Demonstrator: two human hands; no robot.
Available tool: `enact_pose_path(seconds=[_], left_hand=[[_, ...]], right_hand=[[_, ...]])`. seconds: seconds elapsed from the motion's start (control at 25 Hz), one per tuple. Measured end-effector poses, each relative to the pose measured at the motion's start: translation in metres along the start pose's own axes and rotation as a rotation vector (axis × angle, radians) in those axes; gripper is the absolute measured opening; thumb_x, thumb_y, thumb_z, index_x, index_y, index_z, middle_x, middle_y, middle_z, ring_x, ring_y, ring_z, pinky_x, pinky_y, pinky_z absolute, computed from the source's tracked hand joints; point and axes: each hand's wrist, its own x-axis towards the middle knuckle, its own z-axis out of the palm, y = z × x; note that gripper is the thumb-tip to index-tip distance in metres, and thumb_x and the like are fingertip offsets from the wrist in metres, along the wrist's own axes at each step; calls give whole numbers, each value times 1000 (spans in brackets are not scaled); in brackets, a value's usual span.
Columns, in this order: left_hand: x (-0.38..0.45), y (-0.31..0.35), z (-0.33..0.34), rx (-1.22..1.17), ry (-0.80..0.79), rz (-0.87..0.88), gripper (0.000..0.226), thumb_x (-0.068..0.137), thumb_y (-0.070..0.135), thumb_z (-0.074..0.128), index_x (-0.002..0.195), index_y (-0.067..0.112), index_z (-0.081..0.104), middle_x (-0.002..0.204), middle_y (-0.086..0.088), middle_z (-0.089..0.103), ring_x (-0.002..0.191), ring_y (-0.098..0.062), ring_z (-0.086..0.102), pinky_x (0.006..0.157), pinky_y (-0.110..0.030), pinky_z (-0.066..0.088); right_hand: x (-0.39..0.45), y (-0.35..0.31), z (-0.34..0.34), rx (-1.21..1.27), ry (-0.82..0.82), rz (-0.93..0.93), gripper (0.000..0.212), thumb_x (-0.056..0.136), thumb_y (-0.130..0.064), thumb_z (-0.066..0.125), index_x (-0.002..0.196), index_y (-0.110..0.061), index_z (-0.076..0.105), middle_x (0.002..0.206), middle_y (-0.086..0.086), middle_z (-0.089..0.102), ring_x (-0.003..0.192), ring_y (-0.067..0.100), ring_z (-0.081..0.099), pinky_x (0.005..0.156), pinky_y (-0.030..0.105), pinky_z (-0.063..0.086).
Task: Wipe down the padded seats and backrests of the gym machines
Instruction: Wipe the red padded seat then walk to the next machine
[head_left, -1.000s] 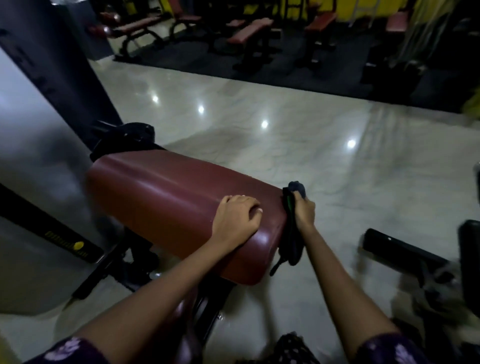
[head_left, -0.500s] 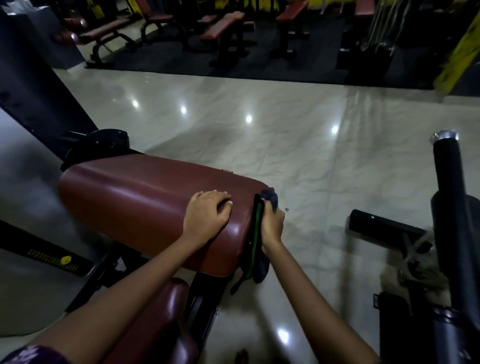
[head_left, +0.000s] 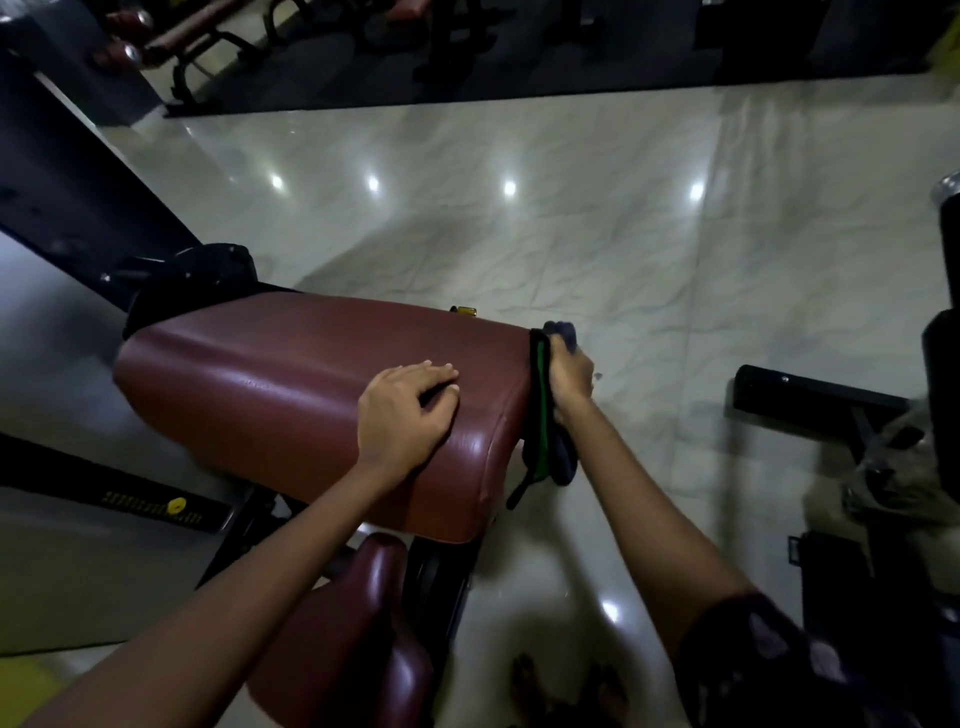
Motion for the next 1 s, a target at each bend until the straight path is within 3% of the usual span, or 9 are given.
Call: enact_pose_path(seconds=[0.08,0.2,0.28,0.36,0.44,0.64,0.8,0.92,1.0], left_hand=[[2,2,0,-8,1,-1,26,77,27,59,94,17,77,98,3,74,101,-12,66,94,-30,48],[1,2,-1,-14,6,7,26,77,25,59,94,16,77,97,2,74,100,-12,67,91,-31,50],[2,2,0,-11,7,1,27,77,26,59,93,16,77,97,3,74,100,-12,66,89,-28,48],[3,2,2,-6,2,-14,28,77,29,57,94,17,77,98,3,74,101,-12,66,89,-26,46],[1,3,1,0,-4,-12,31,78,30,56,95,16,77,99,2,74,101,-13,66,90,-27,45],[-2,4,1,-113,-58,-46,24,83,19,58,97,12,76,99,-5,74,98,-19,66,91,-27,44],[-5,-11,-29,-574,-63,-164,21,84,-6,57,99,-2,71,109,-14,69,108,-22,61,95,-13,43],[-13,-63,-59,-442,-75,-32,26,84,-6,55,105,1,69,122,-13,63,125,-24,50,111,-29,29],[-8,-106,-79,-276,-115,38,28,86,0,55,111,5,67,129,-9,59,130,-22,44,115,-33,18]], right_hand=[[16,-3,-1,-34,-18,15,65,77,-65,43,121,-21,61,131,7,51,121,31,46,98,32,31],[-17,5,1,-22,34,-45,60,73,-65,42,113,-26,62,125,6,52,116,31,49,99,42,42],[-55,17,1,62,75,-135,50,75,-60,42,102,-24,62,117,5,52,108,27,53,94,40,44],[-100,35,6,163,126,-183,57,66,-65,41,100,-22,59,111,10,55,101,27,55,89,38,45],[-149,61,15,148,208,-271,73,66,-67,41,114,-14,57,117,11,56,108,27,54,94,41,43],[-187,75,18,-228,460,-654,61,82,-49,49,125,-7,59,123,18,53,110,35,48,91,45,44],[-185,39,27,-885,617,-880,55,74,-46,55,122,-20,62,122,16,55,92,36,47,76,45,41],[-191,37,25,-1155,600,-1011,60,74,-51,46,122,-20,63,120,17,58,89,40,51,73,46,42],[-193,37,27,-1061,670,-902,62,77,-53,39,123,-16,62,120,18,57,89,41,50,74,45,41]])
